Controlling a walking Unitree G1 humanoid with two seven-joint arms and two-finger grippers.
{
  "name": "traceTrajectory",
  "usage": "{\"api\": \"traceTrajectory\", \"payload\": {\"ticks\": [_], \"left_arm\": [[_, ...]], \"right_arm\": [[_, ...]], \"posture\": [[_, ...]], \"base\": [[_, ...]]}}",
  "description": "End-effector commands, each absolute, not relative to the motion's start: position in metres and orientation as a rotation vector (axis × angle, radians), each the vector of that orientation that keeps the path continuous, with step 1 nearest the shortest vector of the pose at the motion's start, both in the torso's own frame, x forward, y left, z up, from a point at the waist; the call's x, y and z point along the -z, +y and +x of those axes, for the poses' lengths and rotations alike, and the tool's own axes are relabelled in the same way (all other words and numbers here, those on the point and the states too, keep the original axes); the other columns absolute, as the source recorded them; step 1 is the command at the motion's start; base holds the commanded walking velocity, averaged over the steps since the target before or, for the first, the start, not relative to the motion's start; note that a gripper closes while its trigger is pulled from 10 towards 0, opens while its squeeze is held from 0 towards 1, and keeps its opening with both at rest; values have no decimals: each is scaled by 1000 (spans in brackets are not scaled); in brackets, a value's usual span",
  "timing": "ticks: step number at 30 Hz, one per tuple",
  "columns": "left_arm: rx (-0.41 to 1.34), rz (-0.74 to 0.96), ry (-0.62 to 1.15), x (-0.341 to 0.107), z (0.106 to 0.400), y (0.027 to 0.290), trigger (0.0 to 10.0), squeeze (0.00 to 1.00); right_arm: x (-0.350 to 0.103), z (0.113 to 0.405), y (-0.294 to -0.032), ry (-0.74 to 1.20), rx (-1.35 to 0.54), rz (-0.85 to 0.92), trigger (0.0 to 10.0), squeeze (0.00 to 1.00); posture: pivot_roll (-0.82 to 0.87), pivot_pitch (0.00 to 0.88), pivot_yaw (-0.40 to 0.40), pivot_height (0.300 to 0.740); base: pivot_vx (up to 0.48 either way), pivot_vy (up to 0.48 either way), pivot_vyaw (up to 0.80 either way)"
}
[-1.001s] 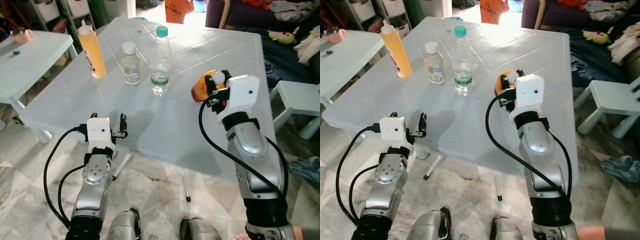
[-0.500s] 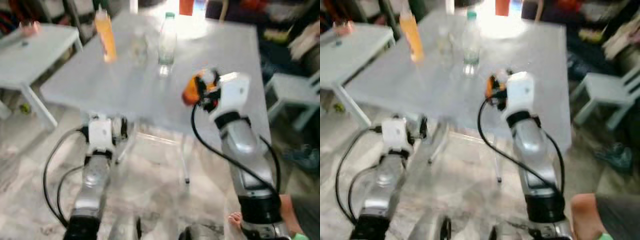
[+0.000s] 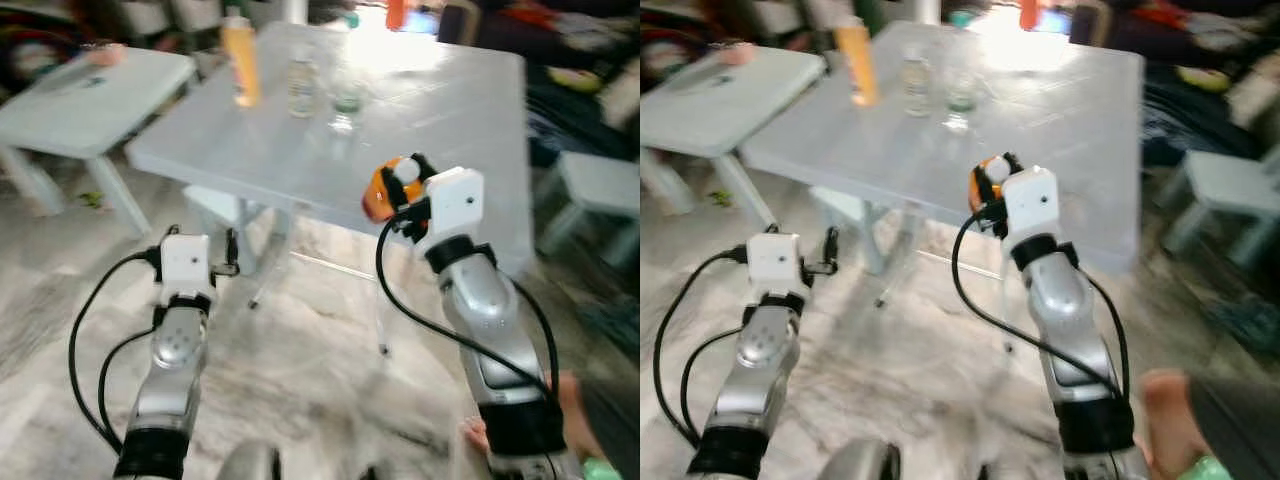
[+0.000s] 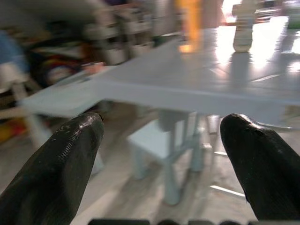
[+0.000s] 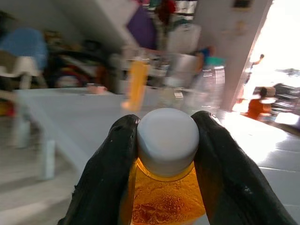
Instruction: Restocking fridge
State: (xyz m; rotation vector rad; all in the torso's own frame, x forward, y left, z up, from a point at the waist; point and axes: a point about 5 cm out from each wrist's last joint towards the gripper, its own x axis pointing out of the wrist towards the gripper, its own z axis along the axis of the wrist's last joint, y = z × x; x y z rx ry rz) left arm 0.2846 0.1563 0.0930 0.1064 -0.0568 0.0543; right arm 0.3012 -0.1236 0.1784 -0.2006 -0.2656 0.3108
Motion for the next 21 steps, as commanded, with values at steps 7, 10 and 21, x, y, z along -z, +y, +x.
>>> {"api": "traceTrajectory", "payload": {"ticks": [7, 10, 21], "left_arm": [[-34, 135, -42, -88, 285, 153, 10000, 0], [-60, 142, -33, -85, 284, 155, 10000, 0], [-117, 105, 35, -62, 264, 182, 10000, 0]], "right_arm": [[-196, 302, -105, -365, -382, -181, 10000, 0], [-192, 297, -98, -360, -428, -154, 10000, 0], [-143, 292, -138, -205, -274, -106, 10000, 0]], "posture": [[17, 56, 58, 740], [21, 53, 57, 740], [32, 42, 28, 740]], "base": [[0, 0, 800], [0, 0, 800], [0, 0, 797]]}}
